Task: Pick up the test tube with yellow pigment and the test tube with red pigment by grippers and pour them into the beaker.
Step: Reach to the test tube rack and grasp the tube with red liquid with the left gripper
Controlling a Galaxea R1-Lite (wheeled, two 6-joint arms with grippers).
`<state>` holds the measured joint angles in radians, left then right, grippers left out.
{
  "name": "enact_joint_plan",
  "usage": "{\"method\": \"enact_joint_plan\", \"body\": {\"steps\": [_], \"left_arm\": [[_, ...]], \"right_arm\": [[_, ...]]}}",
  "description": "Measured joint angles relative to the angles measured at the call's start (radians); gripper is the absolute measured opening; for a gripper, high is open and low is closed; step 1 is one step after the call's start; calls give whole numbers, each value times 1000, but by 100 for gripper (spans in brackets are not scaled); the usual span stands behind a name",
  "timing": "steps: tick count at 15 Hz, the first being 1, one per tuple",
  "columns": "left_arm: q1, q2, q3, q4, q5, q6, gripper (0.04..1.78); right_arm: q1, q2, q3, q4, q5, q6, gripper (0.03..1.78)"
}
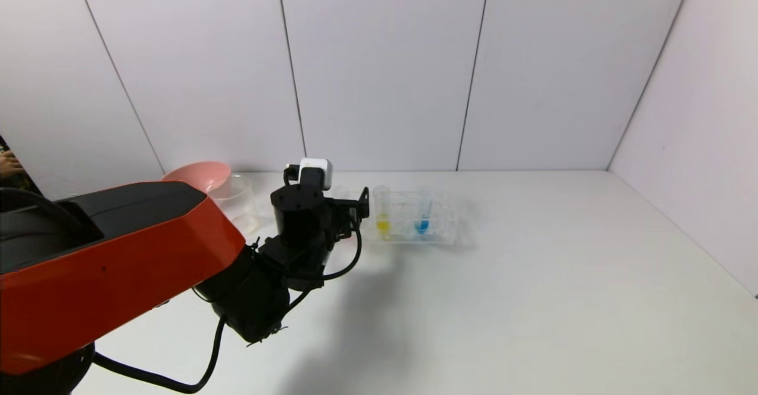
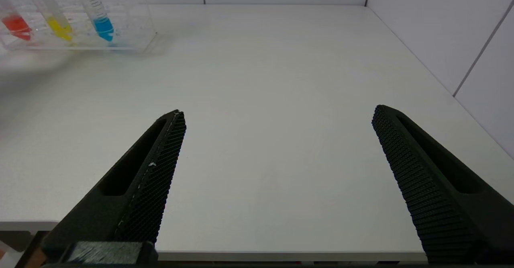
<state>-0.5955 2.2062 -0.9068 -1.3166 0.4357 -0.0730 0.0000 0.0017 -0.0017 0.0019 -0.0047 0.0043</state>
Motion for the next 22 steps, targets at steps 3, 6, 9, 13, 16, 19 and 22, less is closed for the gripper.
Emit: {"method": "enact_joint_plan", "body": {"steps": [3,6,9,13,16,19,22], "left_arm": [[0,16,-8,0,3,0,177],[2,28,-14,0,6,0,177],[4,32,-15,-8,6,1,177],[4,34,-20,-8,6,0,177],[3,36,-25,-9,6,0,177],[1,39,-38,-9,11,-1,177],[-2,67,-64,-75,51,15,177]], "right_arm": [[0,0,0,0,0,0,170],[0,0,0,0,0,0,170],[0,0,0,0,0,0,170],[0,0,0,0,0,0,170],[0,0,0,0,0,0,170],[0,0,0,0,0,0,170],[0,0,0,0,0,0,170]]}}
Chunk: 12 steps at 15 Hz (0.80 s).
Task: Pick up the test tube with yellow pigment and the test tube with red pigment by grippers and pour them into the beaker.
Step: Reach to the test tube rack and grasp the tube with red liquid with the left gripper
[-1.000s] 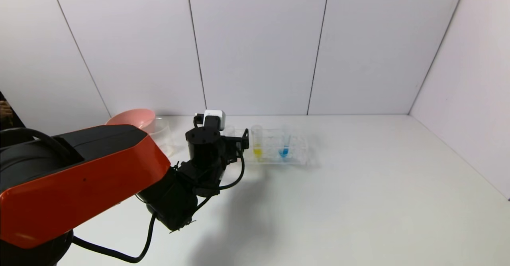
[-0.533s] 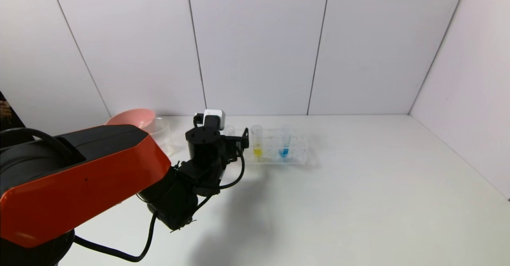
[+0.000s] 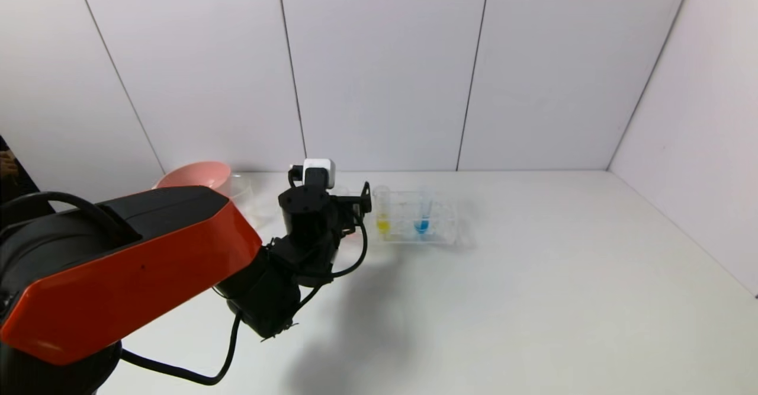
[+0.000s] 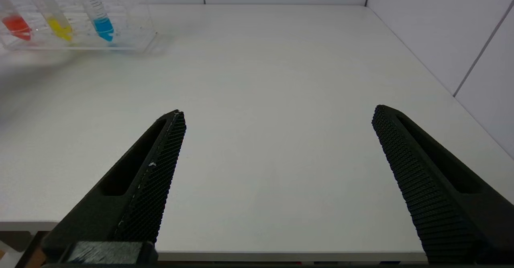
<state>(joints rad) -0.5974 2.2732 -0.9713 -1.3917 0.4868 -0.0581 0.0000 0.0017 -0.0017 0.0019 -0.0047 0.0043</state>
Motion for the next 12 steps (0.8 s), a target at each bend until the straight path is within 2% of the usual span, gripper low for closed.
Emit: {"method": "enact_joint_plan", "body": {"steps": [2,12], "left_arm": [[-1,26,-15,-64,16,32,177],[1,113,-57,-121,19,54,177]], "right_arm": [[0,0,0,0,0,0,170],[0,0,0,0,0,0,170]]}}
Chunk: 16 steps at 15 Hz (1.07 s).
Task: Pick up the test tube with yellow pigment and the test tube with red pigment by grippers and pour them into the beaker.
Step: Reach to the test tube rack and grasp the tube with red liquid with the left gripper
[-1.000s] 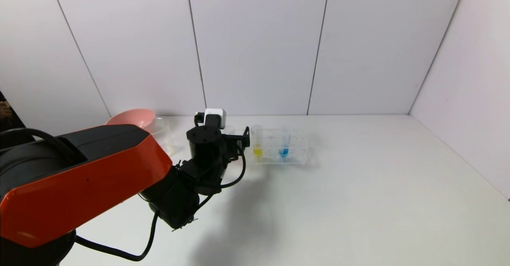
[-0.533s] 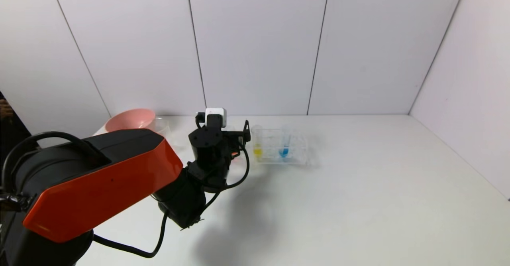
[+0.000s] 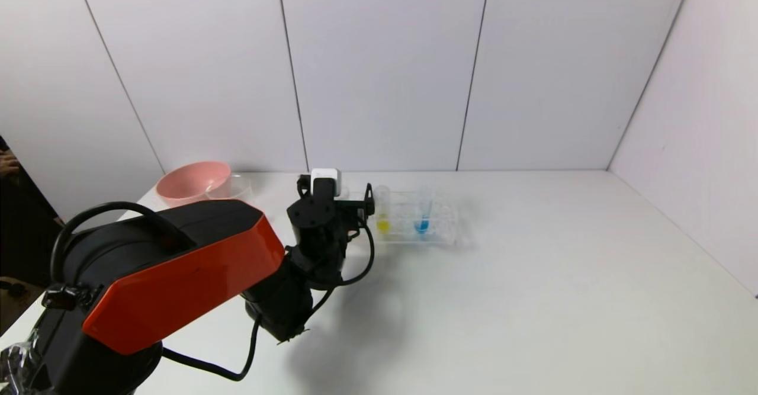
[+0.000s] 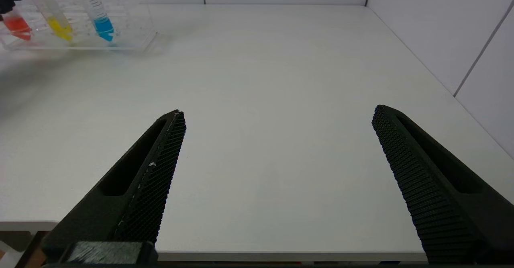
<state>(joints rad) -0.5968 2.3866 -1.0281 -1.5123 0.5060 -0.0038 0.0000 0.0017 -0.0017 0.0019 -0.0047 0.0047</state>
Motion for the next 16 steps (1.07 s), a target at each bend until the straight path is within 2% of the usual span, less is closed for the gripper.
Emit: {"method": "enact_joint_plan", "body": {"steps": [16], "left_arm": [[3,47,-37,-9,-1,23,177]], "right_arm": [[0,0,0,0,0,0,170]]}}
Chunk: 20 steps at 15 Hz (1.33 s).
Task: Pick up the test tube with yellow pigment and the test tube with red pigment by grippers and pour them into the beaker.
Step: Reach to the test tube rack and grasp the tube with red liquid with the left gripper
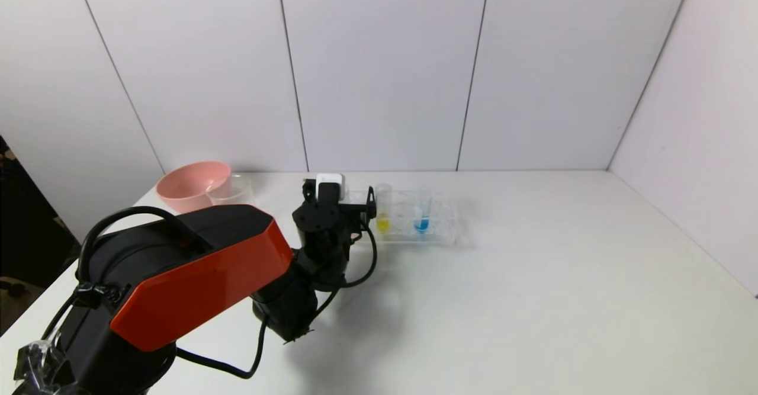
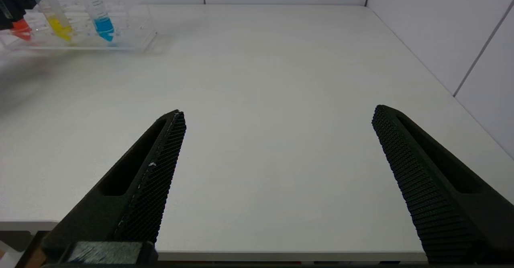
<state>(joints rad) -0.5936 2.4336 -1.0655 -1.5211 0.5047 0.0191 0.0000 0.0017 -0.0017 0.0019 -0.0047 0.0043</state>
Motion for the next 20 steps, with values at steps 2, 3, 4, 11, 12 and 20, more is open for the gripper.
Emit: {"method": "enact_joint_plan", "body": {"steps": [2,3,4,11,12,20], "left_arm": [[0,-2,-3,1,1,13,177],[0,-2,-5,1,1,16,176],[0,-2,-7,1,1,18,172],[-1,-6,-7,1,4,29,74],[0,-7,-7,1,2,30,67],[-1,-10,-4,0,2,30,70]], "right_arm": [[0,0,0,0,0,0,170],[0,0,0,0,0,0,170],[0,0,0,0,0,0,170],[0,0,0,0,0,0,170],[0,0,0,0,0,0,170],[0,0,0,0,0,0,170]]}}
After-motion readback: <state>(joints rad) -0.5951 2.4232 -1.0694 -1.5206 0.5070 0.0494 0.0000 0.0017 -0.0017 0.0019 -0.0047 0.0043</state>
